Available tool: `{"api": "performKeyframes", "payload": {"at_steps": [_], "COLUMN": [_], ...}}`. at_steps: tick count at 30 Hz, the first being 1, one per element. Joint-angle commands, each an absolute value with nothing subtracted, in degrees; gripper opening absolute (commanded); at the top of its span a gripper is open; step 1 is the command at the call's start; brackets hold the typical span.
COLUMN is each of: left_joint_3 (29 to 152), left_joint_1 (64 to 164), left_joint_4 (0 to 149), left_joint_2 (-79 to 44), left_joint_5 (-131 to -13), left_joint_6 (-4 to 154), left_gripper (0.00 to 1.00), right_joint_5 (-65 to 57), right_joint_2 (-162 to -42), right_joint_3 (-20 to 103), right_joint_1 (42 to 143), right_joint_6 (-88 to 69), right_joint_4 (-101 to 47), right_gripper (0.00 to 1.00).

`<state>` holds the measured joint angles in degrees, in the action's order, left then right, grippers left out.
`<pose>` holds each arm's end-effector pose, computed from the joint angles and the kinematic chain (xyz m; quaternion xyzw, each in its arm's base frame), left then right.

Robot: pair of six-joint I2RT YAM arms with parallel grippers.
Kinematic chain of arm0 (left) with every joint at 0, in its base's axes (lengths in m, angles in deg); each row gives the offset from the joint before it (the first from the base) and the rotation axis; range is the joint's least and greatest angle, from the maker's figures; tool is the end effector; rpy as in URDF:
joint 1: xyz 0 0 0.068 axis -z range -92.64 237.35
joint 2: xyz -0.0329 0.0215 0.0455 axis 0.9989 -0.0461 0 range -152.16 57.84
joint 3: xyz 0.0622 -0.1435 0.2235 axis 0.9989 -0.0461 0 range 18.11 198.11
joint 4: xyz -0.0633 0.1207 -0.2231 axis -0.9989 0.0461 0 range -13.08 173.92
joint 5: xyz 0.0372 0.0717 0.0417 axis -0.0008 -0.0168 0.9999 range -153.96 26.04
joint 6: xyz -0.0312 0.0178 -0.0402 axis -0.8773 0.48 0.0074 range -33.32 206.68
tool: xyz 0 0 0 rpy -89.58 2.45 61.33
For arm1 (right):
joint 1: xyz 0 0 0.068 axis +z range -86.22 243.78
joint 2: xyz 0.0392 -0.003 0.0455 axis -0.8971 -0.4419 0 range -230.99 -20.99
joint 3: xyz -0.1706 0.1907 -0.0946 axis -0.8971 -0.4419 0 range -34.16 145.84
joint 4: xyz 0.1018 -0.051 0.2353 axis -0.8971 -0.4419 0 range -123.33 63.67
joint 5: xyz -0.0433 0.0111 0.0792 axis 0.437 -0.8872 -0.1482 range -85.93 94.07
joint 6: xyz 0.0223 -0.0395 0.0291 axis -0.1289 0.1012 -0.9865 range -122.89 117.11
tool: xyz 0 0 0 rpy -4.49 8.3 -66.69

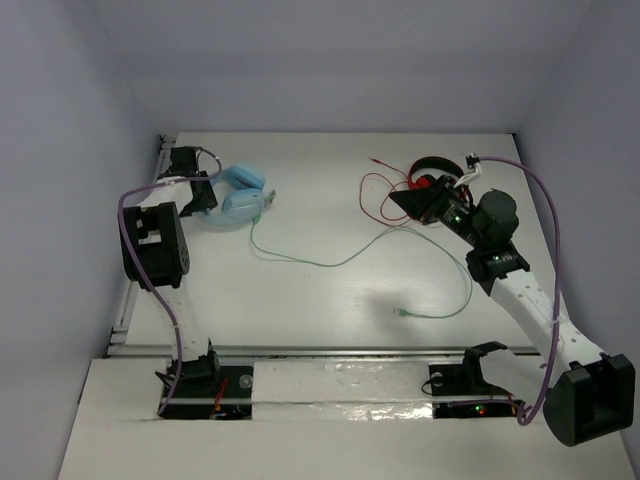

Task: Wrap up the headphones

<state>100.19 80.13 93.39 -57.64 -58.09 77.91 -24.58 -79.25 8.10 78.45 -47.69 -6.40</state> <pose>0.4377 0.0592 0.1833 -0.1480 0.9265 0.0435 0.3432 0.2260 0.0768 0.3354 -0.0028 0.6855 0.4979 0.5312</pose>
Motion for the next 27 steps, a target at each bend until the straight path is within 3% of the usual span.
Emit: {"api": "performKeyframes", "payload": {"at_steps": [1, 8, 11, 13, 19, 21, 23, 25, 27], "left_joint_3": [100.63, 100.73, 100.55, 100.81, 100.73, 99.85, 99.50, 99.76, 99.85], "left_joint_1": [79.71, 79.71, 79.71, 79.71, 81.72, 85.15, 87.96, 91.30, 92.54], "left_joint_4": [90.19, 89.58, 89.48, 89.92, 91.24, 91.68, 92.82, 93.79, 94.14], "left_joint_2": [-58.17, -61.07, -61.07, -60.98, -53.44, -48.71, -45.53, -41.05, -36.76], "left_joint_5": [-58.77, -58.94, -60.08, -60.96, -68.70, -70.72, -72.38, -74.41, -79.58], "left_joint_6": [79.12, 80.44, 80.79, 80.88, 78.25, 77.54, 76.40, 75.35, 73.51], "left_gripper": [0.51, 0.41, 0.31, 0.02, 0.00, 0.00, 0.00, 0.00, 0.00], "right_joint_5": [-24.15, -23.62, -22.83, -22.56, -24.76, -25.72, -26.95, -29.06, -29.94], "right_joint_2": [-79.35, -80.05, -79.79, -79.88, -81.54, -83.30, -84.79, -87.43, -89.97], "right_joint_3": [8.64, 8.91, 8.91, 8.82, 10.31, 11.71, 12.42, 13.82, 15.40], "right_joint_1": [79.24, 79.77, 79.77, 79.77, 79.77, 80.38, 80.39, 82.05, 83.28], "right_joint_6": [-46.66, -46.31, -46.22, -46.14, -43.60, -42.27, -40.87, -38.86, -36.66], "right_joint_4": [-4.71, -5.06, -5.58, -5.59, -6.90, -8.48, -8.92, -9.45, -12.51], "right_gripper": [0.33, 0.33, 0.33, 0.34, 0.37, 0.32, 0.14, 0.03, 0.00]}}
